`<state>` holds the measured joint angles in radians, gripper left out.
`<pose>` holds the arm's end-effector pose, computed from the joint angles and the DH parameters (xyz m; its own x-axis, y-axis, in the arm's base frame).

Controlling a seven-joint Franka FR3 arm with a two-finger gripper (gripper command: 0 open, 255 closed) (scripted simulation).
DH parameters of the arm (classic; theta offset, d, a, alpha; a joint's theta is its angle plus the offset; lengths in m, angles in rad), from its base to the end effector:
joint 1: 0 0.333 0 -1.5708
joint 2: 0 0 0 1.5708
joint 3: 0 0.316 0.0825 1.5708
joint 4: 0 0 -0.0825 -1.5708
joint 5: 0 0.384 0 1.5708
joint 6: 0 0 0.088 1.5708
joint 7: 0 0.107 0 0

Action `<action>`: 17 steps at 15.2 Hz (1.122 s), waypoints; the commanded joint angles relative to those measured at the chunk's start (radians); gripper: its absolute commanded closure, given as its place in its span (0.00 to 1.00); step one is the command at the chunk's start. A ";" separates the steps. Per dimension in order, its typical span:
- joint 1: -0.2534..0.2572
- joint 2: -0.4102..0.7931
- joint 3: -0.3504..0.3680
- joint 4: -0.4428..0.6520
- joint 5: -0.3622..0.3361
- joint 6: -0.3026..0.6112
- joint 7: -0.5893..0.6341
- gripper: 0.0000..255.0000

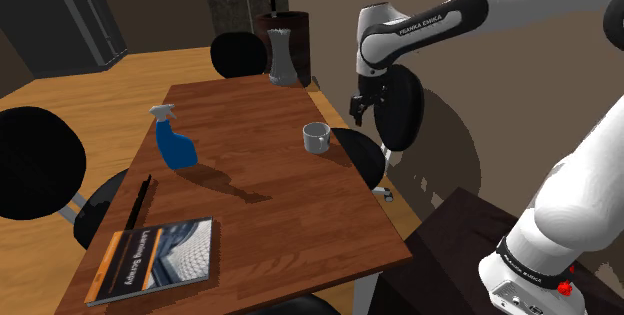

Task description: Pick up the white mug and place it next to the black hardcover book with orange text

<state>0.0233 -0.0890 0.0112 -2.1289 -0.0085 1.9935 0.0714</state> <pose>0.5166 0.0174 0.4441 0.9984 -0.0335 -0.0457 -0.0330 -0.9994 0.0119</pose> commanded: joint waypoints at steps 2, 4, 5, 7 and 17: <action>0.006 0.112 0.005 0.086 0.015 0.037 0.006 0.00; 0.007 0.186 0.007 0.154 0.024 0.051 0.007 0.00; 0.008 0.224 0.008 0.190 0.028 0.056 0.007 0.00; 0.009 0.299 0.010 0.266 0.036 0.063 0.008 0.00; 0.014 0.541 0.018 0.496 0.056 0.097 0.012 0.00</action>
<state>0.0371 0.4411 0.0295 -1.6363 0.0476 2.0822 0.0837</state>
